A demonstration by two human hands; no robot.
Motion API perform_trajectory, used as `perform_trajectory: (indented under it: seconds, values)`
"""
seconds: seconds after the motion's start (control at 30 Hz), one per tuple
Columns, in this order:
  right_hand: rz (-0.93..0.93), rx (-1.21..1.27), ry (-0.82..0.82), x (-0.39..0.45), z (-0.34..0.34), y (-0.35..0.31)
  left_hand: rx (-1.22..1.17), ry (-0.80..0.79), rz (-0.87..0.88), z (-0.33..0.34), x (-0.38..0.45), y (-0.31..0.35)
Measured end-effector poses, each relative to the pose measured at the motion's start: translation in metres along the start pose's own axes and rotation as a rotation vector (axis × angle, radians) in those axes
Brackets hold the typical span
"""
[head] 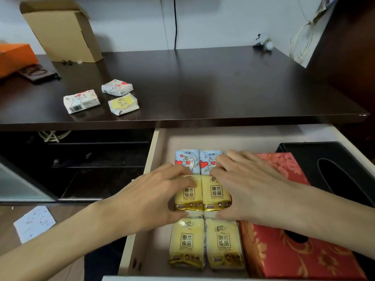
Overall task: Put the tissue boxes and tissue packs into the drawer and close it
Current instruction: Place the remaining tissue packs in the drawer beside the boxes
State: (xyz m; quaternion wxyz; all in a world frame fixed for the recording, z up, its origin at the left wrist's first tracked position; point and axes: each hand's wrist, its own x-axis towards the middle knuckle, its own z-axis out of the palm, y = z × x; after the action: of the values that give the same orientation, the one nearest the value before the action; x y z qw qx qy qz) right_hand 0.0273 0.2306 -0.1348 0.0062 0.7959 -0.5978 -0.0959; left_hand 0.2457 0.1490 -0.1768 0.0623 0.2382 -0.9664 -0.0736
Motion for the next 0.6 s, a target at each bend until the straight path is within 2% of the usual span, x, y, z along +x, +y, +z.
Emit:
perform_trajectory:
  seconds: [0.27,0.43,0.5,0.6]
  values:
    - [0.000,-0.036,-0.015,0.005,0.007,0.002,0.023,0.022,0.022,0.003,-0.002,0.002]
    - [-0.007,-0.019,0.043,0.009,0.004,0.007,0.053,0.049,0.032,0.004,-0.003,0.001]
    - [0.009,0.076,0.069,0.013,-0.002,0.013,0.041,0.050,0.026,0.002,-0.003,0.000]
    - [0.053,0.375,0.122,0.026,-0.018,0.022,-0.025,0.080,-0.006,-0.009,-0.006,-0.001]
